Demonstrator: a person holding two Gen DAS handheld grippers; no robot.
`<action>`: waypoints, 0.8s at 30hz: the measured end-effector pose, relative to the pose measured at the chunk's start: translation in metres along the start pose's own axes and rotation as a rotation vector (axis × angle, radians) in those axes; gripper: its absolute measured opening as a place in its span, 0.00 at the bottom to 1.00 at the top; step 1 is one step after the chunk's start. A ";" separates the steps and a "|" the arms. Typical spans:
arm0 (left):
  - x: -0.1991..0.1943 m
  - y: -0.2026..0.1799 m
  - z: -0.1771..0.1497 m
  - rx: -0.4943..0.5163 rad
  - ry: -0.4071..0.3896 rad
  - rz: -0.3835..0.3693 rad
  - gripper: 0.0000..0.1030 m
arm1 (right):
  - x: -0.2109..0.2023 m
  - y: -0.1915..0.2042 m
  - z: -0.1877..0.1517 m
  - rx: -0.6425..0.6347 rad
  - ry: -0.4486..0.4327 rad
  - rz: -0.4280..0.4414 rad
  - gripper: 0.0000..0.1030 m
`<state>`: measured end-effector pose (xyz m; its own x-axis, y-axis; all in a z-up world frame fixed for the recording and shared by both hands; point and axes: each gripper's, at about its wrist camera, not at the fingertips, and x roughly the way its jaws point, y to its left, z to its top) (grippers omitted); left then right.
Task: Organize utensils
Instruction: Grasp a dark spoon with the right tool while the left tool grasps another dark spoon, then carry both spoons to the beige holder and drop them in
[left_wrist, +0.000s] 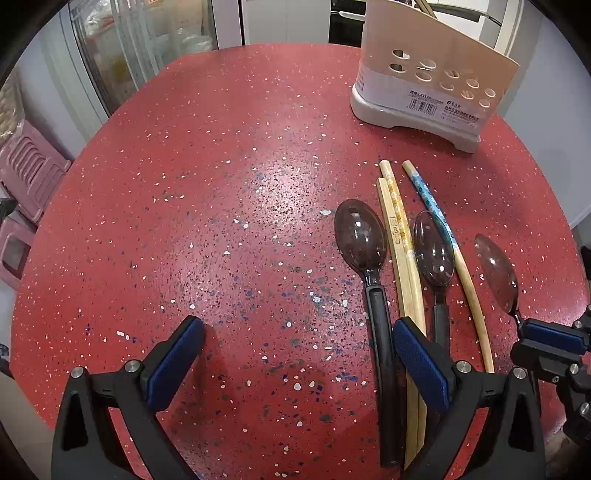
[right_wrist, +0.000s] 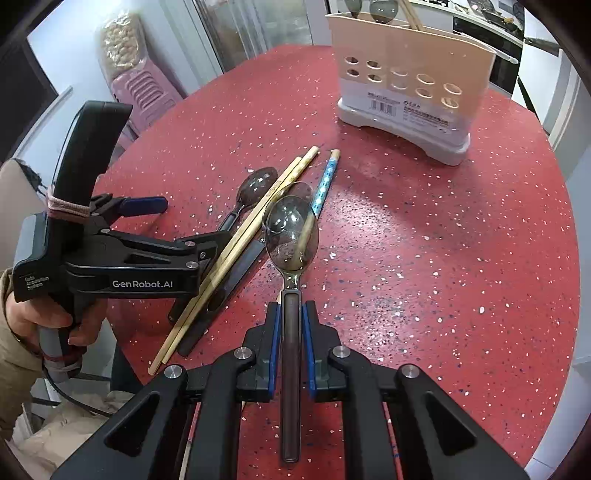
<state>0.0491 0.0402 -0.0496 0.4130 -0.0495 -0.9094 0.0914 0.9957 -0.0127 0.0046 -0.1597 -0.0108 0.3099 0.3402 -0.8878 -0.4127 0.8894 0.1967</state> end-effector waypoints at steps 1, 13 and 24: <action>0.000 -0.001 0.001 0.003 0.003 0.003 1.00 | -0.004 0.000 0.001 0.004 -0.002 0.001 0.12; -0.003 -0.032 0.025 0.112 0.072 -0.049 0.86 | -0.026 -0.015 -0.001 0.056 -0.049 0.025 0.12; -0.012 -0.062 0.024 0.164 0.048 -0.090 0.37 | -0.041 -0.029 -0.003 0.101 -0.092 0.049 0.12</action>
<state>0.0599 -0.0229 -0.0283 0.3534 -0.1307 -0.9263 0.2739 0.9613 -0.0311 0.0010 -0.2003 0.0188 0.3706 0.4069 -0.8349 -0.3428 0.8954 0.2842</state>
